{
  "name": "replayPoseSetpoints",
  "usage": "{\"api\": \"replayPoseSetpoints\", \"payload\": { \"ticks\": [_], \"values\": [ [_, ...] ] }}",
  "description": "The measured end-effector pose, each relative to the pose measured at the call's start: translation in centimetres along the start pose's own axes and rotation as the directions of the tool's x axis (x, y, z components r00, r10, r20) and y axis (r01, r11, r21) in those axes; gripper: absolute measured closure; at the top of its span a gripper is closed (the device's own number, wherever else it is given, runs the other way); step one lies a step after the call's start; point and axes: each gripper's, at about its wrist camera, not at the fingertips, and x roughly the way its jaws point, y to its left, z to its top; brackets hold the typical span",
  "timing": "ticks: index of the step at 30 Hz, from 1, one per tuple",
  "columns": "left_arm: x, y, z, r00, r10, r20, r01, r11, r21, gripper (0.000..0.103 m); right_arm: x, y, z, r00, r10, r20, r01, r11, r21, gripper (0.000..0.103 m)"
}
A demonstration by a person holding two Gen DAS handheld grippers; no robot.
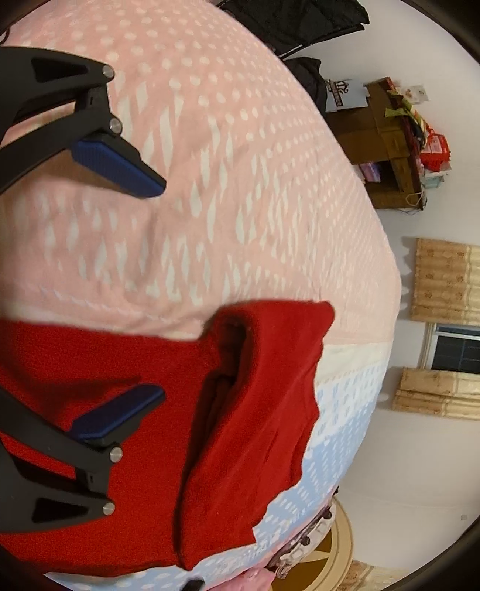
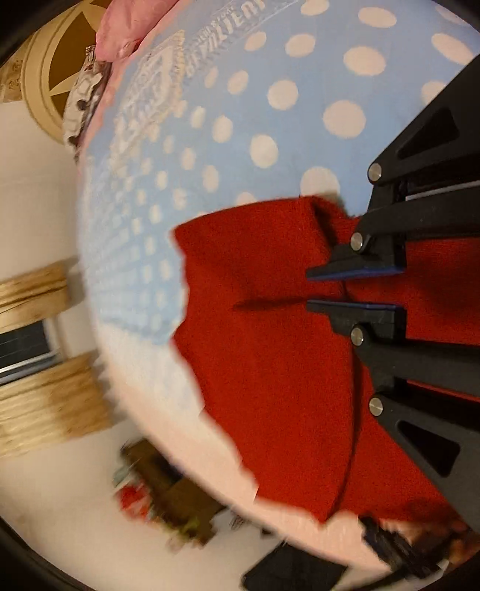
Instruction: Fold small clothes
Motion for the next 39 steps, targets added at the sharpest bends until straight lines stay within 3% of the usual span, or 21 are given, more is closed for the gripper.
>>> {"api": "replayPoseSetpoints", "payload": {
  "ticks": [2,5,9,14,15,16,18,20,22,27,29,31,34,37,39],
  "values": [
    [-1.2,0.9,-0.1,1.000,-0.021,0.000,0.021,1.000,0.011,0.000,-3.6,-0.5,-0.5,0.997,0.043,0.062,-0.043,0.999,-0.010,0.093],
    [-3.0,1.8,-0.8,0.999,-0.046,0.003,0.046,0.998,0.046,0.000,-7.2,-1.3,-1.8,0.991,0.113,0.071,-0.113,0.994,-0.009,0.093],
    [-4.8,1.7,-2.7,0.996,-0.086,-0.010,0.086,0.989,0.116,0.000,-9.4,-2.0,-4.4,0.976,0.216,0.019,-0.216,0.976,0.029,0.092],
    [-6.6,0.4,-5.8,0.993,-0.116,-0.019,0.117,0.963,0.243,0.000,-10.3,-2.8,-9.4,0.958,0.281,-0.059,-0.272,0.954,0.124,0.089],
    [-7.0,0.2,-6.4,0.994,-0.112,-0.012,0.112,0.957,0.268,0.000,-10.3,-3.1,-10.2,0.953,0.295,-0.071,-0.282,0.948,0.145,0.075],
    [-7.3,-0.1,-6.6,0.994,-0.109,-0.008,0.107,0.953,0.283,0.000,-10.3,-3.4,-11.1,0.943,0.324,-0.071,-0.307,0.935,0.178,0.049],
    [-8.0,-0.4,-7.6,0.994,-0.110,-0.007,0.106,0.944,0.312,0.000,-10.8,-4.3,-12.6,0.916,0.399,-0.043,-0.375,0.890,0.261,0.035],
    [-8.3,-0.2,-8.2,0.992,-0.124,-0.025,0.126,0.942,0.312,0.000,-11.4,-4.9,-13.5,0.908,0.418,-0.041,-0.387,0.870,0.307,0.035],
    [-8.4,-0.1,-8.9,0.986,-0.153,-0.065,0.166,0.936,0.310,0.000,-12.0,-4.7,-14.2,0.936,0.345,-0.073,-0.317,0.913,0.257,0.035],
    [-9.0,0.3,-10.8,0.966,-0.217,-0.144,0.252,0.919,0.304,0.002,-12.1,-4.6,-15.8,0.941,0.295,-0.167,-0.260,0.944,0.204,0.036],
    [-9.2,0.3,-11.7,0.954,-0.244,-0.174,0.288,0.908,0.306,0.003,-12.0,-4.7,-16.4,0.941,0.275,-0.196,-0.238,0.952,0.192,0.041],
    [-9.6,0.0,-12.3,0.950,-0.255,-0.182,0.303,0.893,0.333,0.004,-11.9,-4.5,-17.2,0.938,0.264,-0.227,-0.225,0.957,0.185,0.054],
    [-10.0,-0.3,-13.4,0.924,-0.298,-0.240,0.366,0.871,0.328,0.008,-12.3,-3.7,-17.9,0.939,0.236,-0.250,-0.208,0.969,0.135,0.058],
    [-10.7,-0.3,-14.0,0.921,-0.311,-0.234,0.377,0.862,0.338,0.013,-12.7,-2.2,-18.6,0.922,0.229,-0.313,-0.220,0.973,0.062,0.061],
    [-10.9,0.1,-13.9,0.915,-0.330,-0.233,0.393,0.863,0.319,0.023,-13.0,-1.3,-19.0,0.922,0.193,-0.337,-0.206,0.979,-0.004,0.062]
  ]
}}
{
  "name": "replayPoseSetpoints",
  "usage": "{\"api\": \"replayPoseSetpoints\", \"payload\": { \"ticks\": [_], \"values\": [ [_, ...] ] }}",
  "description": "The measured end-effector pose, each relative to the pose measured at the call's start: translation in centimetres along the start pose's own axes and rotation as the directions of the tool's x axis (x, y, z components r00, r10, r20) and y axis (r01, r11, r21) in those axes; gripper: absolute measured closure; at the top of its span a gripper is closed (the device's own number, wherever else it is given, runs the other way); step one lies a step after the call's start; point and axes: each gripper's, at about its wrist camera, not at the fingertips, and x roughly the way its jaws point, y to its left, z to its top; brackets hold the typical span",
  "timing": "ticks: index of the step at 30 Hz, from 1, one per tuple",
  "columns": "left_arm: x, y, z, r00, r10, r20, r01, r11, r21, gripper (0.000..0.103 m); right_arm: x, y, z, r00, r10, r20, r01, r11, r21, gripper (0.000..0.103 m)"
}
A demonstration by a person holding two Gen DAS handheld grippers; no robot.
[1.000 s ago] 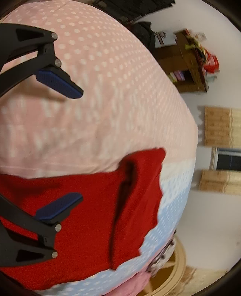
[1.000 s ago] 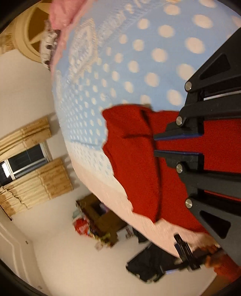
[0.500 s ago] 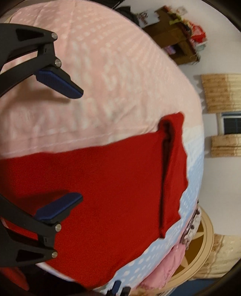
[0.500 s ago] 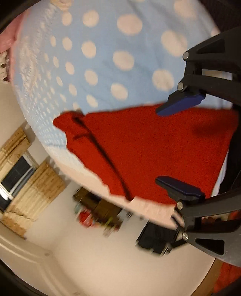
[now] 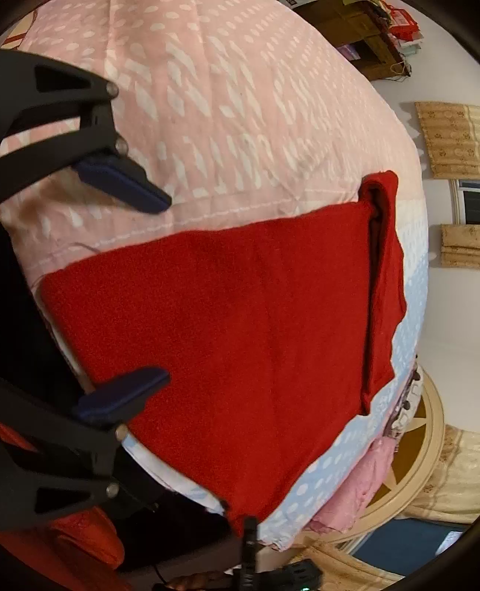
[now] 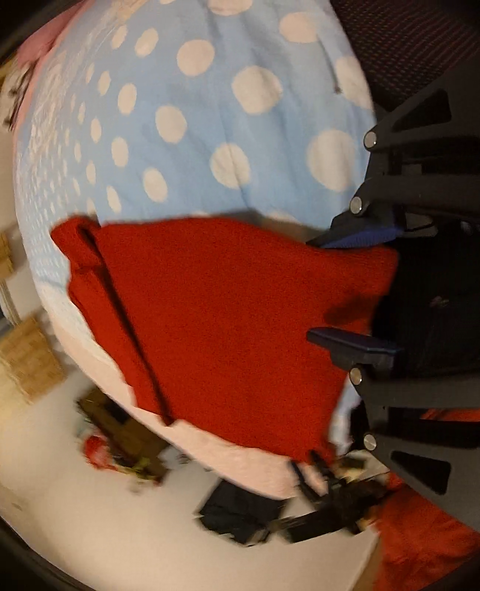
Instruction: Fold small clothes
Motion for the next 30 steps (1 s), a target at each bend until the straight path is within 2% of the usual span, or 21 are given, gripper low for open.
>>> {"api": "replayPoseSetpoints", "payload": {
  "ticks": [1,2,3,4,6,8,12,16,17,18,19,21,22,26,30],
  "values": [
    [-0.1,0.3,0.1,1.000,-0.014,0.001,0.014,1.000,-0.013,0.028,0.1,0.2,-0.1,1.000,-0.002,-0.012,0.002,1.000,-0.015,0.069],
    [-0.2,0.5,0.2,0.999,-0.036,0.003,0.036,0.999,-0.029,0.043,0.3,0.2,-0.1,1.000,0.010,-0.026,-0.010,1.000,-0.012,0.076],
    [-0.2,0.7,0.4,0.998,-0.059,0.000,0.059,0.997,-0.046,0.058,0.6,0.0,-0.1,0.999,0.028,-0.041,-0.028,1.000,0.001,0.087],
    [-0.1,0.9,0.5,0.997,-0.082,-0.006,0.081,0.994,-0.067,0.064,0.6,-0.1,0.0,0.999,0.040,-0.035,-0.040,0.999,0.007,0.087],
    [0.0,1.5,0.7,0.996,-0.089,-0.009,0.087,0.991,-0.103,0.083,0.6,-0.4,0.1,0.998,0.063,-0.030,-0.062,0.998,0.027,0.089],
    [0.0,2.3,0.6,0.995,-0.102,-0.008,0.099,0.984,-0.150,0.090,0.4,-1.1,0.3,0.993,0.117,-0.011,-0.116,0.991,0.071,0.090],
    [-0.5,3.3,1.0,0.989,-0.149,0.006,0.147,0.968,-0.205,0.092,-1.5,-1.8,1.0,0.970,0.230,0.076,-0.238,0.964,0.119,0.092],
    [-0.9,3.9,1.4,0.994,-0.110,0.018,0.112,0.972,-0.205,0.088,-2.6,-2.0,2.2,0.964,0.232,0.133,-0.247,0.963,0.107,0.092],
    [-0.7,4.1,1.3,0.993,-0.120,0.001,0.118,0.971,-0.206,0.078,-2.7,-2.1,2.3,0.963,0.230,0.141,-0.246,0.963,0.107,0.092],
    [-0.2,4.2,1.1,0.989,-0.140,-0.039,0.129,0.968,-0.216,0.056,-2.8,-2.2,2.4,0.961,0.232,0.147,-0.249,0.962,0.108,0.092],
    [-0.1,4.5,1.0,0.985,-0.162,-0.053,0.146,0.964,-0.224,0.048,-2.9,-2.4,2.5,0.958,0.239,0.157,-0.257,0.960,0.111,0.092],
    [-0.5,4.6,0.7,0.979,-0.201,-0.033,0.187,0.952,-0.244,0.029,-3.2,-2.5,2.3,0.955,0.247,0.165,-0.267,0.957,0.110,0.092],
    [-0.6,4.5,0.6,0.980,-0.195,-0.037,0.181,0.954,-0.240,0.026,-3.3,-2.5,2.3,0.953,0.250,0.168,-0.270,0.957,0.108,0.092],
    [-0.4,3.1,0.5,0.988,-0.151,-0.046,0.141,0.975,-0.174,0.029,-3.7,-2.3,2.0,0.944,0.271,0.188,-0.294,0.950,0.109,0.092],
    [-0.4,2.2,0.5,0.982,-0.178,-0.066,0.168,0.976,-0.141,0.055,-3.3,-2.2,2.0,0.951,0.254,0.178,-0.275,0.956,0.106,0.092]
  ]
}}
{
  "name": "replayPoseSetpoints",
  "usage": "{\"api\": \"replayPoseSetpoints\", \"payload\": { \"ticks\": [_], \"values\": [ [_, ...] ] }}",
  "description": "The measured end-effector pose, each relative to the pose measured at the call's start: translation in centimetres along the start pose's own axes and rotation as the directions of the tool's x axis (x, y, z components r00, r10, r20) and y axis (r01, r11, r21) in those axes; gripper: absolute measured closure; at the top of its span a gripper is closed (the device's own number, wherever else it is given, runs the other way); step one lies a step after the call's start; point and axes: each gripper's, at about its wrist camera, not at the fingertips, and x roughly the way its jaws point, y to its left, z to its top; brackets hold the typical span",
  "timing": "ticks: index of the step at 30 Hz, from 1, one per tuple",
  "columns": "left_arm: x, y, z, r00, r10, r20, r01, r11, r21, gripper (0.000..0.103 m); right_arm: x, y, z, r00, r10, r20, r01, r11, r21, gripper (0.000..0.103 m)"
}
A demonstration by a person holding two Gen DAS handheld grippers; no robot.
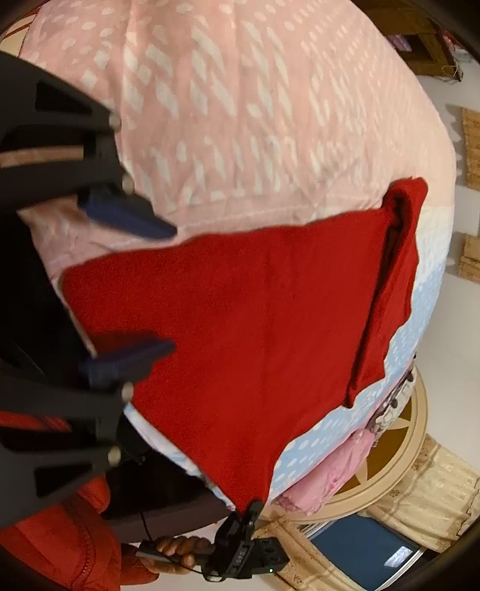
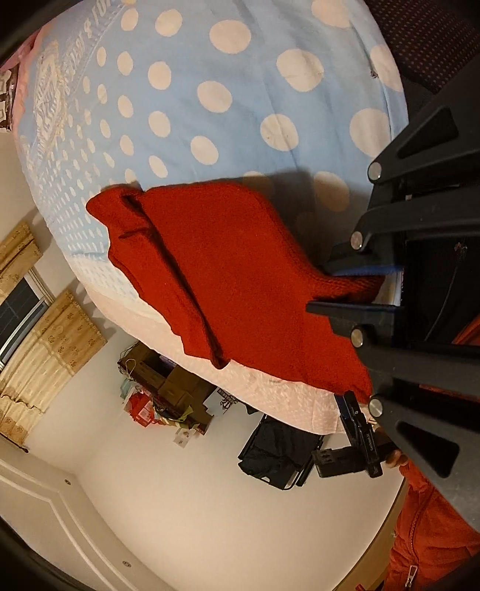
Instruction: Fold small clothes
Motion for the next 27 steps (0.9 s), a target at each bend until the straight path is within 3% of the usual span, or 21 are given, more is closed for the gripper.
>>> {"api": "replayPoseSetpoints", "payload": {
  "ticks": [1,3,4,9,14,27],
  "values": [
    [-0.1,0.1,0.0,1.000,0.005,-0.002,-0.005,1.000,-0.002,0.058,0.2,0.0,-0.1,1.000,-0.009,-0.005,0.009,1.000,-0.004,0.092],
    [-0.1,0.7,0.1,1.000,0.009,-0.016,-0.009,1.000,-0.024,0.090,0.5,-0.1,-0.4,1.000,-0.012,-0.011,0.012,1.000,-0.001,0.092],
    [-0.1,1.0,0.1,1.000,-0.002,-0.025,0.001,0.999,-0.040,0.093,0.6,-0.2,-0.5,1.000,-0.009,-0.012,0.009,1.000,0.004,0.092],
    [-0.5,1.6,0.3,0.999,-0.036,-0.027,0.033,0.995,-0.099,0.094,0.8,-0.4,-0.5,1.000,-0.009,-0.012,0.010,1.000,0.013,0.092],
    [-2.1,1.6,1.8,0.993,-0.112,0.036,0.116,0.983,-0.141,0.095,0.3,0.3,0.9,0.999,0.030,0.021,-0.030,1.000,-0.007,0.092],
    [-4.4,2.6,9.2,0.978,-0.086,0.189,0.120,0.976,-0.181,0.095,1.9,1.5,7.6,0.992,0.092,0.088,-0.092,0.996,-0.012,0.092]
  ]
}}
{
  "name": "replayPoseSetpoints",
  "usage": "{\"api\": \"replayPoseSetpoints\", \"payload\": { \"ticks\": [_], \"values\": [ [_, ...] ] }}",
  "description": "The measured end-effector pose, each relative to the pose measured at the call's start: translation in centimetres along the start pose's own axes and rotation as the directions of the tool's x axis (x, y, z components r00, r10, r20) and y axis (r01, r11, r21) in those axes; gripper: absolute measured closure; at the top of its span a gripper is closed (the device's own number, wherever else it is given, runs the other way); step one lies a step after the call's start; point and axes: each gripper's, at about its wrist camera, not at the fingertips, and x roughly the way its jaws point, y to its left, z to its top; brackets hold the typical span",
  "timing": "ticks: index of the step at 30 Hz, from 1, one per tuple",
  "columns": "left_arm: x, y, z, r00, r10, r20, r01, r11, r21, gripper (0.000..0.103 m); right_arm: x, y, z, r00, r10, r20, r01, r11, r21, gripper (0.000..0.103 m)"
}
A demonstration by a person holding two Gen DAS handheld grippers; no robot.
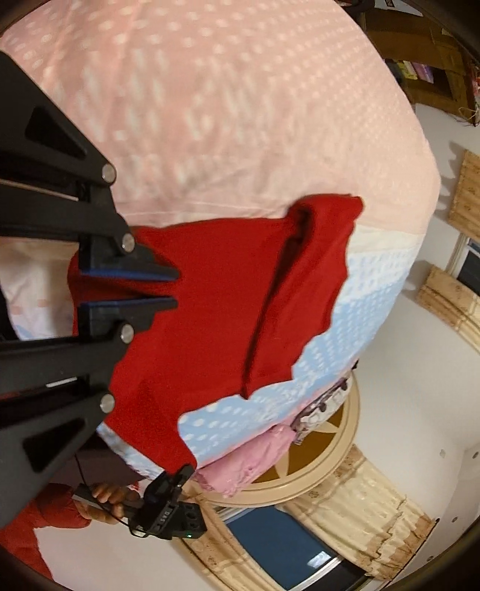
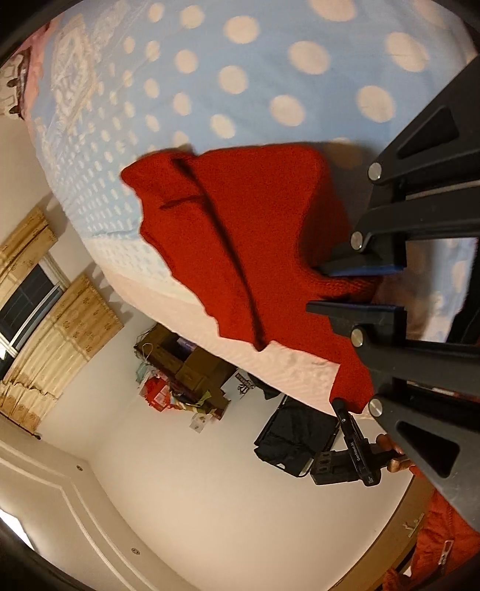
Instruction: Fold small clothes
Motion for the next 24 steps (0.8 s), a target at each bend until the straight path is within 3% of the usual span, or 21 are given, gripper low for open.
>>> {"api": "replayPoseSetpoints", "payload": {
  "ticks": [9,12,15,17,19,21,24],
  "values": [
    [0.7,-0.2,7.3,0.992,0.067,0.105,-0.066,0.998,-0.007,0.097,2.5,0.0,6.5,0.999,0.016,0.045,-0.016,1.000,-0.003,0.093],
    [0.8,-0.7,8.4,0.982,0.131,0.136,-0.138,0.989,0.045,0.097,3.3,-0.1,7.7,0.999,-0.026,0.044,0.027,0.999,-0.032,0.094],
    [1.6,-0.8,7.7,0.978,0.176,0.109,-0.188,0.975,0.119,0.093,3.6,-0.8,7.8,0.999,-0.029,0.028,0.029,0.999,-0.020,0.093],
    [2.7,-0.3,6.2,0.984,0.176,0.029,-0.179,0.974,0.139,0.090,3.5,-1.4,7.5,0.999,-0.033,0.027,0.033,0.999,-0.007,0.093],
    [3.4,0.2,4.1,0.985,0.161,-0.060,-0.151,0.978,0.147,0.083,3.2,-1.7,7.2,0.999,-0.024,0.034,0.024,1.000,0.007,0.094],
    [3.9,0.7,1.4,0.980,0.143,-0.141,-0.123,0.982,0.142,0.059,3.1,-1.9,6.8,0.999,-0.024,0.037,0.024,1.000,0.010,0.094],
    [3.6,0.6,-2.8,0.968,0.125,-0.217,-0.092,0.983,0.157,0.040,3.1,-1.9,6.1,0.998,-0.047,0.029,0.048,0.999,-0.008,0.093]
  ]
}}
